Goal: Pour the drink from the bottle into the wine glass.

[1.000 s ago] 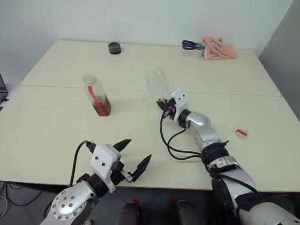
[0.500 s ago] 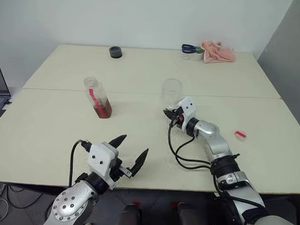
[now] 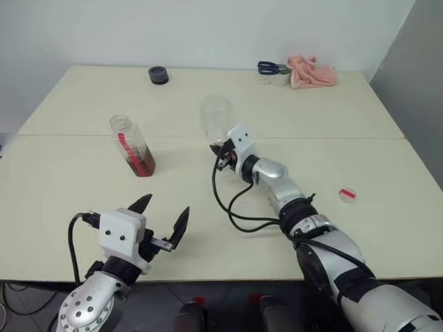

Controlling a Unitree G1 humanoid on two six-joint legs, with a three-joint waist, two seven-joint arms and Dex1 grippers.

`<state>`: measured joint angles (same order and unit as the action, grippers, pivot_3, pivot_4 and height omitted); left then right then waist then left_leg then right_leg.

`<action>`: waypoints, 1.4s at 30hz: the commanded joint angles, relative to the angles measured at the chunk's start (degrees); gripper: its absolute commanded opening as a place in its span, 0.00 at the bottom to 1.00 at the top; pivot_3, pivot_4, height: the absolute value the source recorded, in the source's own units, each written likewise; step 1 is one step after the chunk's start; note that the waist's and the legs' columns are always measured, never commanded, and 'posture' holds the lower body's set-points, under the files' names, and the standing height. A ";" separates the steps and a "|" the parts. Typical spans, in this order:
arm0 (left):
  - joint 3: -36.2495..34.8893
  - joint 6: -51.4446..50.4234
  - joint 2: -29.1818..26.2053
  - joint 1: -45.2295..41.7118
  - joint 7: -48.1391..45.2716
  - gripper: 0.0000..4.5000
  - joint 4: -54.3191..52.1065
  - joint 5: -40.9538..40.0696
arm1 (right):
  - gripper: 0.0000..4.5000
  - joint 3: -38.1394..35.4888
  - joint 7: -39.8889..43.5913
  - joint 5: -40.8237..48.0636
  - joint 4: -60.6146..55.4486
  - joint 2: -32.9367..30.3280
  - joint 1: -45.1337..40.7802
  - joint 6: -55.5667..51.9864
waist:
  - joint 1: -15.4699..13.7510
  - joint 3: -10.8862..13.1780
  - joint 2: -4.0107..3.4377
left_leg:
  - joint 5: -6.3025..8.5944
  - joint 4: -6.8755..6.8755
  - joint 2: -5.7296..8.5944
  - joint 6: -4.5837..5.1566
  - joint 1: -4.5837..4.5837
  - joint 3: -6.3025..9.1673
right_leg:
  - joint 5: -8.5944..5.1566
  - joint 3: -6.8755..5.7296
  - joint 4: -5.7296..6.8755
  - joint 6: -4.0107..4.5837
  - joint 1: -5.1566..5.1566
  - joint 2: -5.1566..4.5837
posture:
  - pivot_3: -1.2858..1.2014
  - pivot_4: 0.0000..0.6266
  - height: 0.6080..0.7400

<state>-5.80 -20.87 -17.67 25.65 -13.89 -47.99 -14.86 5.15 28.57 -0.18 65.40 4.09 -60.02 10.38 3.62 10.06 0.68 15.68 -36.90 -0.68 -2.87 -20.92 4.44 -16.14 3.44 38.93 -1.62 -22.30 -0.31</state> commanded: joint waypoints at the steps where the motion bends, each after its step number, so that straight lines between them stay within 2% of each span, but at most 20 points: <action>1: -0.90 1.20 0.35 0.62 0.58 1.00 -2.75 0.66 | 0.04 -0.23 -1.07 -1.26 2.38 0.62 -3.18 3.01 | 0.00 0.11 0.10 | 0.00 0.00 0.00 0.00 0.00 -0.01 | 0.00 0.02 0.00 0.00 -0.01 0.00 | 0.52 0.24 1.00; 12: -0.39 1.76 0.58 0.65 1.19 1.00 -2.70 1.16 | 0.04 -2.55 -1.83 -1.35 5.43 1.89 -3.76 4.36 | 0.12 0.40 0.13 | 0.01 0.01 -0.04 -0.01 0.01 -0.02 | 0.00 0.06 0.01 0.00 -0.04 0.04 | 0.52 0.24 1.00; 13: -0.31 1.81 0.52 0.48 1.01 1.00 -2.55 1.14 | 0.20 -2.65 -1.95 -1.41 5.59 1.78 -3.69 4.18 | 0.13 0.41 0.13 | 0.01 0.01 -0.04 -0.01 0.01 -0.02 | 0.00 0.06 0.01 0.00 -0.04 0.04 | 0.52 0.24 1.00; 16: -0.56 2.05 0.31 -0.16 0.55 1.00 -1.82 1.01 | 0.40 -2.59 -2.03 -1.76 5.76 1.40 -3.41 4.20 | 0.13 0.41 0.13 | 0.01 0.01 -0.04 -0.01 0.01 -0.01 | 0.00 0.08 0.01 0.00 -0.04 0.04 | 0.52 0.24 1.00; 23: -0.31 2.52 0.18 -1.54 -0.02 1.00 -0.17 0.88 | 0.95 -2.72 -1.33 -1.64 5.22 1.02 -2.75 4.48 | 0.14 0.41 0.13 | 0.01 0.00 -0.05 -0.01 0.01 -0.01 | 0.00 0.09 0.02 0.00 -0.04 0.04 | 0.52 0.24 1.00; 24: -0.07 2.60 0.23 -1.75 -0.02 1.00 0.04 0.96 | 1.00 -2.69 -1.27 -1.68 5.10 0.96 -2.55 4.55 | 0.14 0.41 0.13 | 0.01 0.00 -0.05 -0.01 0.01 -0.01 | 0.00 0.09 0.02 0.00 -0.04 0.05 | 0.52 0.24 1.00; 31: 0.46 3.13 0.48 -2.69 -0.05 1.00 1.36 1.28 | 1.00 -2.73 0.11 -1.32 3.98 0.25 -0.68 4.57 | 0.15 0.41 0.13 | 0.01 0.00 -0.04 -0.01 0.01 -0.01 | 0.00 0.11 0.02 0.00 -0.03 0.04 | 0.52 0.24 1.00; 35: -1.23 2.83 3.03 -2.73 2.05 1.00 3.00 0.27 | 1.00 -2.36 3.99 -0.95 -0.37 -2.87 3.21 4.34 | 0.09 0.41 0.14 | 0.01 0.00 -0.03 -0.01 0.01 -0.01 | 0.00 0.11 0.01 -0.01 -0.02 0.03 | 0.52 0.24 1.00; 38: -2.07 4.36 4.99 -3.31 3.75 1.00 5.64 1.46 | 1.00 -1.91 8.71 0.36 -12.85 -7.58 10.38 0.96 | -0.32 0.42 0.16 | 0.01 -0.01 -0.01 -0.01 -0.02 0.00 | 0.00 0.12 -0.03 -0.02 -0.01 0.00 | 0.52 0.24 1.00; 42: -4.51 6.63 7.26 -5.46 6.79 1.00 9.67 2.77 | 1.00 -1.59 15.50 4.30 -42.68 -16.60 22.65 -14.61 | -0.74 0.47 0.18 | 0.02 -0.01 0.01 -0.03 -0.16 0.07 | 0.00 0.14 -0.10 -0.06 -0.03 -0.11 | 0.52 0.24 1.00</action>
<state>-8.44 -16.46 -10.82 20.88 -8.55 -38.28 -13.03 3.64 41.26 1.59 34.25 -10.72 -38.03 1.19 2.89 10.53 0.86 15.70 -36.90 -0.67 -2.90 -21.09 4.51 -16.14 3.58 38.82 -1.69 -22.33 -0.45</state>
